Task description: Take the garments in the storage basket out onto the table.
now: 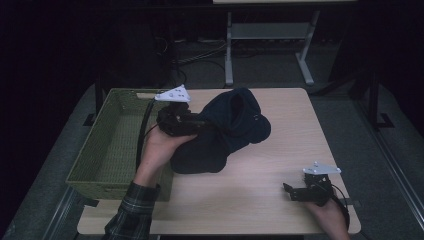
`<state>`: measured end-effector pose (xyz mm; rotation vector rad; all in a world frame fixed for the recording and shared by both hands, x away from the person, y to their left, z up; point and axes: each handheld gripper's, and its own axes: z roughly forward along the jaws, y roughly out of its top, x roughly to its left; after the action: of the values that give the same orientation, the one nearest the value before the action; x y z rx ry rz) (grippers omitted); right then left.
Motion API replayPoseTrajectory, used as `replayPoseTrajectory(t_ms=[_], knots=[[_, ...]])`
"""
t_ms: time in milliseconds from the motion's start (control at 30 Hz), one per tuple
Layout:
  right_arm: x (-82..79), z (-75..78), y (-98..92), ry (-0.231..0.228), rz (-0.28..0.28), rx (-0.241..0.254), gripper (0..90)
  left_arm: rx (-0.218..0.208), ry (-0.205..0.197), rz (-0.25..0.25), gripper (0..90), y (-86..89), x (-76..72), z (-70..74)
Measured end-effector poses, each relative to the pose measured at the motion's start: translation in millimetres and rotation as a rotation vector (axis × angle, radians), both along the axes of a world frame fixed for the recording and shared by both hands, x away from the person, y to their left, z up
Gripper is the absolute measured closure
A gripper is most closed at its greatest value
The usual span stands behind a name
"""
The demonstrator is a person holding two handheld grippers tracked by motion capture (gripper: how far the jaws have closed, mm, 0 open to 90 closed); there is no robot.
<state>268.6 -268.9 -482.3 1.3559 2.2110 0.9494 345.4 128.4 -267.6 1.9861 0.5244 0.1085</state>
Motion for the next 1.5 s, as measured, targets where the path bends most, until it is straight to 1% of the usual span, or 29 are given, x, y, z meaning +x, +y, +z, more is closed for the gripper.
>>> replayPoseTrajectory(t_ms=[100,433,600,667,733,900,933,1033,1167,1233,1367,1500], knots=[[0.0,0.1,0.1,0.001,-0.001,0.001,7.0,0.001,0.008,-0.016,77.8,-9.3,-0.5,-7.1],[-0.2,0.2,0.2,0.002,-0.002,0.002,7.0,0.004,0.067,-0.063,77.9,-36.6,-2.3,-35.1],[-0.1,0.1,0.2,0.002,0.001,0.001,6.6,0.009,0.085,-0.073,77.8,-47.0,-3.9,-50.0],[0.1,0.2,0.2,0.003,0.004,0.0,6.5,0.0,0.109,-0.077,77.8,-51.7,-4.5,-58.1],[0.3,0.2,0.2,0.004,0.009,0.0,6.5,0.004,0.122,-0.087,77.8,-56.7,-5.3,-65.5],[0.3,0.1,0.2,0.004,0.01,0.001,6.5,0.003,0.146,-0.12,77.9,-70.7,-8.1,-81.7],[0.3,0.2,0.2,0.004,0.01,0.002,6.5,-0.003,0.149,-0.12,77.8,-72.7,-8.7,-84.7],[0.3,0.2,0.2,0.004,0.011,0.002,6.5,-0.018,0.169,-0.125,77.8,-75.5,-8.3,-93.3],[0.4,0.2,0.2,0.003,0.01,0.001,6.5,-0.021,0.184,-0.111,77.8,-76.1,-5.6,-106.8],[0.4,0.1,0.2,0.002,0.011,0.0,6.5,-0.023,0.199,-0.103,77.8,-75.0,-3.5,-114.0],[0.4,0.0,0.4,0.003,0.01,0.0,6.5,-0.012,0.213,-0.091,77.8,-71.5,0.4,-126.0],[0.5,-0.1,0.4,0.002,0.009,0.001,6.5,-0.009,0.226,-0.07,77.7,-68.0,4.7,-136.5]])
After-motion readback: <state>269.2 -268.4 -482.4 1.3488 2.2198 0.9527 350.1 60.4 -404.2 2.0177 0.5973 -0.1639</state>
